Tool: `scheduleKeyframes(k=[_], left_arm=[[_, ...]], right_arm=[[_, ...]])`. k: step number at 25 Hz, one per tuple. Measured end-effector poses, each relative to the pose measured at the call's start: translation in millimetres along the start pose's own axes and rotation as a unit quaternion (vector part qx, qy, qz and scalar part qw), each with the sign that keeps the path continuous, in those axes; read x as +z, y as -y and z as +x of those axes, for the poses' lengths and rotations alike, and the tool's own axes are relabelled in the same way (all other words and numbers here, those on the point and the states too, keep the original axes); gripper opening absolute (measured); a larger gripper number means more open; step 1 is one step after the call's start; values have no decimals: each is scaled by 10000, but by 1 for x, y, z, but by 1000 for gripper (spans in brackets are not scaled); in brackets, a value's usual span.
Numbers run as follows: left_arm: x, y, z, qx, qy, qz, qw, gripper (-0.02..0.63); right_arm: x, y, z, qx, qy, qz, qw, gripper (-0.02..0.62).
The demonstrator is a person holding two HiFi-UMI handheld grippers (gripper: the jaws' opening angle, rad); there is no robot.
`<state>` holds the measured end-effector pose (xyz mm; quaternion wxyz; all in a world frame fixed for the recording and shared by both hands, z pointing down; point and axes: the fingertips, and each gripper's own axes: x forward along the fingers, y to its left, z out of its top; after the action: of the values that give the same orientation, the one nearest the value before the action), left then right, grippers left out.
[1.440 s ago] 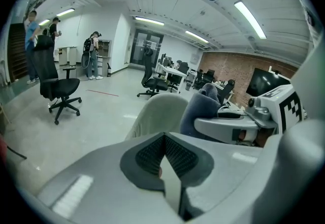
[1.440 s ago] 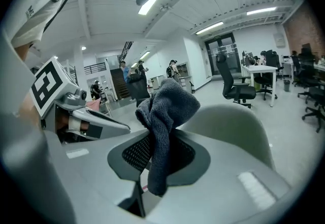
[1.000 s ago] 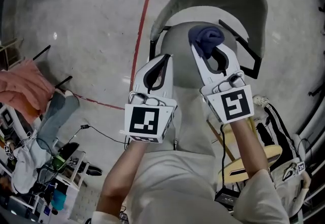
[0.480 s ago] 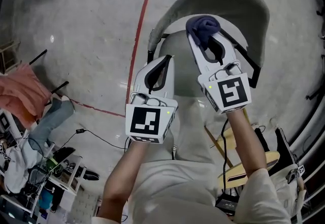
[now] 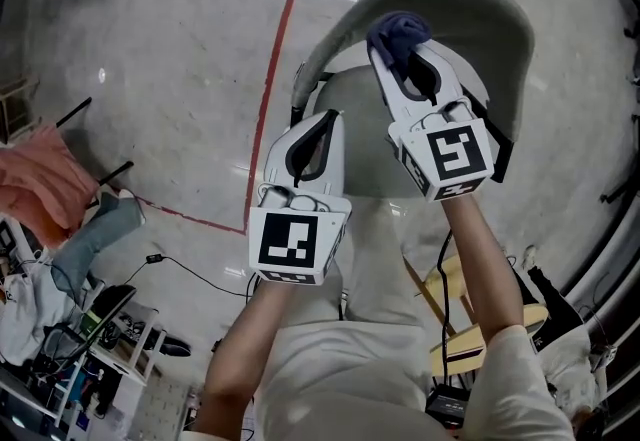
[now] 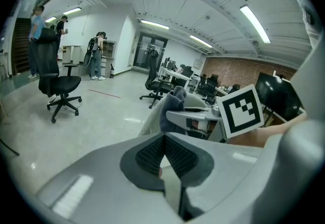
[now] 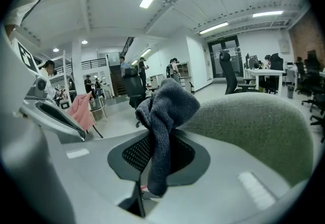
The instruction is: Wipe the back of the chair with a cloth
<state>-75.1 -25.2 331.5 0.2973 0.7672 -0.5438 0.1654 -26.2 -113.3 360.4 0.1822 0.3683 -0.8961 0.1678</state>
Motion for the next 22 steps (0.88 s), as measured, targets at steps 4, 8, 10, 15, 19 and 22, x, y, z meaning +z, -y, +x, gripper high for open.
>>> scheduleKeyframes(k=[4, 8, 10, 15, 19, 22], left_arm=[[2, -2, 3, 4, -11, 8, 10000, 2], [1, 0, 3, -20, -74, -28, 10000, 2], [-2, 1, 4, -30, -94, -88, 9999, 2], [-3, 6, 8, -103, -127, -112, 9998, 2], [-3, 12, 11, -138, -140, -108, 9997, 0], [-1, 16, 14, -177, -153, -79, 9997, 2]], right_arm=[[3, 9, 18, 31, 8, 53, 10000, 83], [2, 15, 28, 92, -13, 114, 9999, 81], [2, 16, 31, 157, -37, 79, 9998, 81], [3, 24, 31, 185, -104, 140, 9997, 81], [2, 35, 27, 58, -148, 165, 9997, 81], [2, 42, 25, -30, -165, 192, 9997, 81]])
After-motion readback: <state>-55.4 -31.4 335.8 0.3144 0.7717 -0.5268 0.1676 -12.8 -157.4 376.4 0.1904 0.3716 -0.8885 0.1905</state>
